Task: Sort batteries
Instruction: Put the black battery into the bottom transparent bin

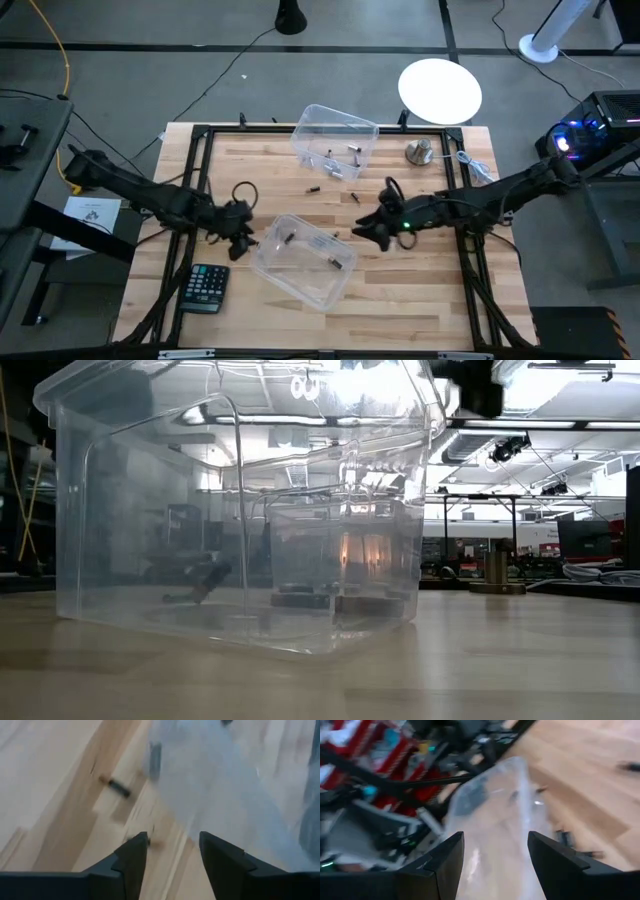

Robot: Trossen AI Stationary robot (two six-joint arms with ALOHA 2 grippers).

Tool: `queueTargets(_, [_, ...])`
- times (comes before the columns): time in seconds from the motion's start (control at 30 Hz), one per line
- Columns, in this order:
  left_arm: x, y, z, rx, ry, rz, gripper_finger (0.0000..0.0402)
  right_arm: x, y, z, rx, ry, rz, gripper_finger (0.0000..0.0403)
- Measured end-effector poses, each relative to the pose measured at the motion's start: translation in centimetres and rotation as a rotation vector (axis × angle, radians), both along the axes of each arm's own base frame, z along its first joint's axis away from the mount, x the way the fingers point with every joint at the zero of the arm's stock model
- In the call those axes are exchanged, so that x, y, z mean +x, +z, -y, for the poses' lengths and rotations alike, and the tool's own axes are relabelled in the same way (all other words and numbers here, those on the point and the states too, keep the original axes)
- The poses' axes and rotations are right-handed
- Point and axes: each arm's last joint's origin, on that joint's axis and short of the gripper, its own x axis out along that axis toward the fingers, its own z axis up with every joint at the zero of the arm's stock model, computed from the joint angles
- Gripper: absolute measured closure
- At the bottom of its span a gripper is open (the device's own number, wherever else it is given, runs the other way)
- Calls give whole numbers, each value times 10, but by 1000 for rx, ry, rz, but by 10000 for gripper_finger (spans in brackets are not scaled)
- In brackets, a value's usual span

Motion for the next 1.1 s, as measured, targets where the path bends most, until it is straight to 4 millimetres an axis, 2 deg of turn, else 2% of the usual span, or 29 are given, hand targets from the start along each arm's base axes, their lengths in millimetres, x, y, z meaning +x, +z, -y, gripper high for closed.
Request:
queueTargets(0.13, [24, -7, 6, -22, -17, 66, 253, -22, 13, -9, 25, 15, 18, 188])
queueTargets(0.3, [61, -15, 19, -104, -97, 173, 270, -47, 20, -10, 31, -43, -6, 188])
queueTargets(0.43, [82, -7, 21, -52, -151, 128, 275, -55, 24, -8, 14, -89, 7, 188])
queueTargets(0.53, [77, 5, 17, 21, -183, 51, 275, -55, 24, -7, 12, -96, 10, 188])
queueTargets(0.63, [58, 8, 18, 133, -295, -26, 275, -54, 23, -7, 3, -95, 4, 188])
queueTargets(0.73, [39, -4, 20, 307, -490, -133, 275, -54, 21, -6, -13, -96, -12, 188])
queueTargets(0.8, [34, -14, 20, 404, -653, -165, 270, -54, 21, -6, -29, -100, -12, 188])
queueTargets(0.97, [45, -33, 18, 487, -906, -197, 241, -55, 20, -5, -49, -116, -18, 188])
queueTargets(1.1, [54, -51, 16, 478, -992, -253, 216, -55, 20, -4, -63, -138, -23, 188])
